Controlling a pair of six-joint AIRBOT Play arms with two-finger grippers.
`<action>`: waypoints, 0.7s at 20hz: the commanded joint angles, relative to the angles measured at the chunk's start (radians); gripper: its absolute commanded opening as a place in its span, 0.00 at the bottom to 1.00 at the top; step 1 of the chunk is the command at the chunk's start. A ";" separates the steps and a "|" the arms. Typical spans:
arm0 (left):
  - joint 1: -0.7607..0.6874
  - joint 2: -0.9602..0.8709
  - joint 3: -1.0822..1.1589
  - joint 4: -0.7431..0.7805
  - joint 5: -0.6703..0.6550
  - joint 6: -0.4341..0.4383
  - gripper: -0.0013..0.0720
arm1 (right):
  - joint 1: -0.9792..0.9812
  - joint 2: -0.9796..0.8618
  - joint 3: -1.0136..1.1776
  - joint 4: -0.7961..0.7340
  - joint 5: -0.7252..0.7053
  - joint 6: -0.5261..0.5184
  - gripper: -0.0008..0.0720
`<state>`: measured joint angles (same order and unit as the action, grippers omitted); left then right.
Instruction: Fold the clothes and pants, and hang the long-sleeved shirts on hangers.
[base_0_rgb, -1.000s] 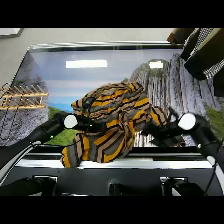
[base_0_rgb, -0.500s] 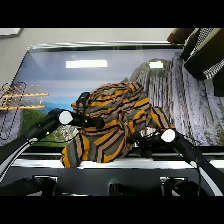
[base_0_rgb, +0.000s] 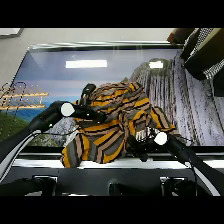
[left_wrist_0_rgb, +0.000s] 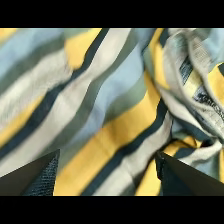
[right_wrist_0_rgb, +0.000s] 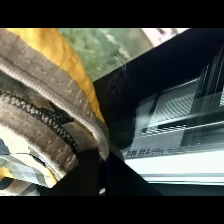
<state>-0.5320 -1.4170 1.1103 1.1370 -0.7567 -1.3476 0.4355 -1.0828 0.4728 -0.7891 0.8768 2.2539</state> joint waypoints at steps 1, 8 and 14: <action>-0.031 -0.098 0.103 0.000 0.025 0.187 0.99 | 0.006 0.016 0.000 -0.027 0.020 0.006 0.04; -0.145 -0.322 0.310 0.002 0.086 0.467 0.99 | 0.006 0.017 0.000 -0.027 0.011 0.005 0.04; -0.159 -0.395 0.348 0.017 0.179 0.466 0.98 | 0.006 0.017 0.000 -0.034 0.008 0.005 0.04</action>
<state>-0.6827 -1.7786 1.4395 1.1431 -0.6300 -0.9035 0.4408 -1.0664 0.4728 -0.8185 0.8886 2.2585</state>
